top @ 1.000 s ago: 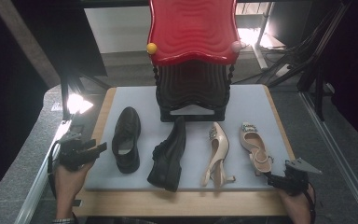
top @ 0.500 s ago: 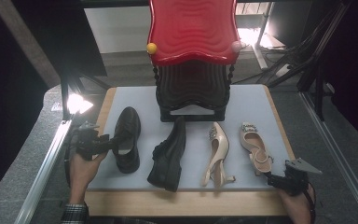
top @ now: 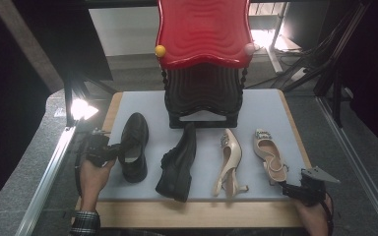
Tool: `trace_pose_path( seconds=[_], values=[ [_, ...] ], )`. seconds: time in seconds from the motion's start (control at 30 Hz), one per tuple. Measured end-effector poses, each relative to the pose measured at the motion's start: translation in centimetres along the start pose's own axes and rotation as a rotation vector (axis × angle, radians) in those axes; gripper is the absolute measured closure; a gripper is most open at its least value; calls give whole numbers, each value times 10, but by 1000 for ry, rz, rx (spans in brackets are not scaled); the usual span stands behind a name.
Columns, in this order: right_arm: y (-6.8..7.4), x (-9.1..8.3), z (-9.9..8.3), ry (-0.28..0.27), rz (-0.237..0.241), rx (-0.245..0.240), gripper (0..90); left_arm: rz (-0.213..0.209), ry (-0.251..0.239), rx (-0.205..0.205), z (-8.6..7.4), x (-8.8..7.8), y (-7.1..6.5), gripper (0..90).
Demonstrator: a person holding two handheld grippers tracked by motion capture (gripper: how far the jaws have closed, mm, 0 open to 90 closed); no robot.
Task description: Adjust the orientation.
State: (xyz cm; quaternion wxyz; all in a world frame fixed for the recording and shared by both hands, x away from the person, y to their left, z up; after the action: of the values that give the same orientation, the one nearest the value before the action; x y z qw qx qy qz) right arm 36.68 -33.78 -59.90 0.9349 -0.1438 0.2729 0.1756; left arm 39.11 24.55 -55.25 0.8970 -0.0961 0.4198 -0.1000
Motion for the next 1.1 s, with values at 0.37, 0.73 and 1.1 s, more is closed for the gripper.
trace_pose_path(
  seconds=[0.37,0.73,1.1],
  values=[
    [0,0,0,0,0,0,67,28,-79,-8,6,-2,14,867],
    [0,0,0,0,0,0,67,2,-160,21,10,-18,12,869],
    [0,0,0,0,0,2,67,-89,-212,69,6,-46,2,868]
  ],
)
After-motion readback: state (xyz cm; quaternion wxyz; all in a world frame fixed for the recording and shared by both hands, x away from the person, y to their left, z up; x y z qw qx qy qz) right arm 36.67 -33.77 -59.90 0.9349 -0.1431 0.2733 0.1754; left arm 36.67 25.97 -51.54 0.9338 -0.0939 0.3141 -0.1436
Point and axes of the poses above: each handheld gripper's, and its own axes: x roughly forward along the jaws, z roughly out of its top, y roughly to its left, the point moved 10 cm from there along x, roughly forward along the jaws, and after that the axes turned 9 degrees about -x, right-handed, at the moved point
